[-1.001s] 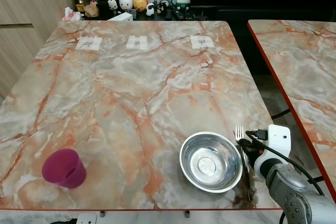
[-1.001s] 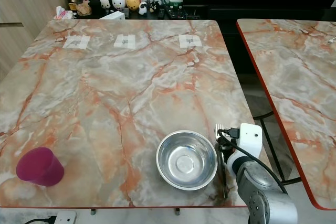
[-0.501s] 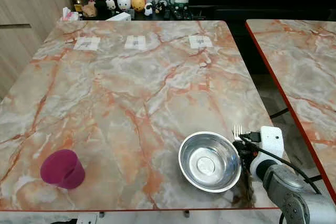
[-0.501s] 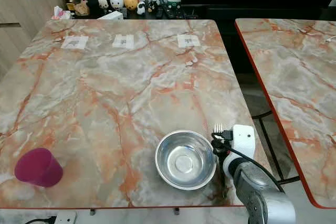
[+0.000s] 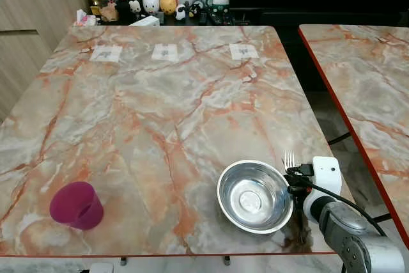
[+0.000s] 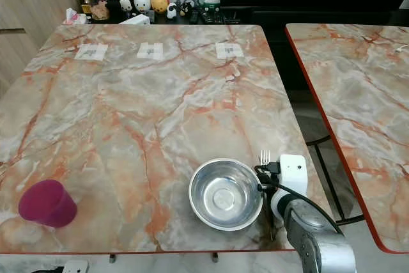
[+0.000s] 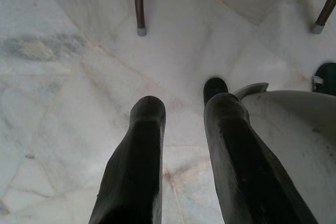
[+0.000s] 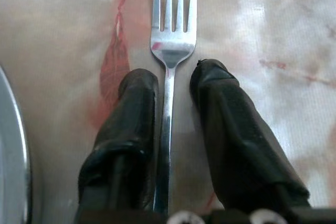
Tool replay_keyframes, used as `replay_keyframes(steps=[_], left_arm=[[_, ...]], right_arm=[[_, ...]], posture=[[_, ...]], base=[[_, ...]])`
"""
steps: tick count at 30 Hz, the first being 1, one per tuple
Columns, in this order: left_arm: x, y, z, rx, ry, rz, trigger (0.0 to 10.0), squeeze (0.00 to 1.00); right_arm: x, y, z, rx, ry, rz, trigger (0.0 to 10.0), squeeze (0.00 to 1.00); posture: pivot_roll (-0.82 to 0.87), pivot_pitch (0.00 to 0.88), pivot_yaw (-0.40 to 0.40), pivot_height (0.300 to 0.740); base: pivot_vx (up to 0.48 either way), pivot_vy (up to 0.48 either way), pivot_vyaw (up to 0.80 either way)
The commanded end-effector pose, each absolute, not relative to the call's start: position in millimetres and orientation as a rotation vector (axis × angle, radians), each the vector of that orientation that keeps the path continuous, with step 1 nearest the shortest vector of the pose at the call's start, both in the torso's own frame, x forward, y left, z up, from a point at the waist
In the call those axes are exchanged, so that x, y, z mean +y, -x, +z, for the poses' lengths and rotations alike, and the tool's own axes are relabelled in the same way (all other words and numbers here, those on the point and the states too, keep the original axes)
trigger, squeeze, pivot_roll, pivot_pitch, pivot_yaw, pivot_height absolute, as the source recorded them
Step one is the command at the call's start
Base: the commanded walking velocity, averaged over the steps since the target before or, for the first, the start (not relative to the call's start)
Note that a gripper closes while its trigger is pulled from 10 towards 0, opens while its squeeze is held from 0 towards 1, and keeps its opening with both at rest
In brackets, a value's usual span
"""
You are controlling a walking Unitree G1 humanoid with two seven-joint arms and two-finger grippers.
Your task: Setting the table
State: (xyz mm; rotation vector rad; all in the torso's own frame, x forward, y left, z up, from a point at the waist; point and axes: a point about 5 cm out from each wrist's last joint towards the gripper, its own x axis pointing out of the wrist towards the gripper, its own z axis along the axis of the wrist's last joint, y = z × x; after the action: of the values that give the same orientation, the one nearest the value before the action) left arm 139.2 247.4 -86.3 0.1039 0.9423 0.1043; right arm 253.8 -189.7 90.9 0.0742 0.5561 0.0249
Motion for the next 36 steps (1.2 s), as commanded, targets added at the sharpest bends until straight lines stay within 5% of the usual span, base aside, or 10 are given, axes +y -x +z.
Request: replay_keyframes(steps=[1,22,23,24,36], left_arm=[[249.2,-128.0,-90.4,0.990,-0.098,0.112,10.0,0.00],[230.8,-139.6,-92.0,0.983,-0.100,0.089,10.0,0.00],[228.5,-141.6,-91.9,0.981,-0.101,0.087,10.0,0.00],[227.8,-142.3,-91.8,0.980,-0.101,0.087,10.0,0.00],[239.8,-136.2,-90.8,0.986,-0.118,0.104,10.0,0.00]], right_arm=[[-192.6,-248.9,76.9,0.628,-0.065,0.003,0.0,0.00],[-198.9,-261.5,84.2,0.494,-0.031,-0.087,0.0,0.00],[-202.8,-264.7,89.7,0.427,-0.007,-0.118,3.1,0.00],[-205.0,-266.7,94.9,0.370,0.015,-0.137,9.6,0.00],[-213.7,-269.2,148.8,-0.111,0.086,-0.223,10.0,0.00]], posture=[[0.00,0.126,-0.022,0.740],[0.00,0.123,-0.018,0.740],[0.00,0.121,-0.018,0.740],[0.00,0.120,-0.018,0.740],[-0.01,0.112,-0.015,0.740]], base=[[0.000,0.000,0.00],[0.000,0.000,0.00],[0.000,0.000,0.00],[0.000,0.000,0.00],[0.000,0.000,0.00]])
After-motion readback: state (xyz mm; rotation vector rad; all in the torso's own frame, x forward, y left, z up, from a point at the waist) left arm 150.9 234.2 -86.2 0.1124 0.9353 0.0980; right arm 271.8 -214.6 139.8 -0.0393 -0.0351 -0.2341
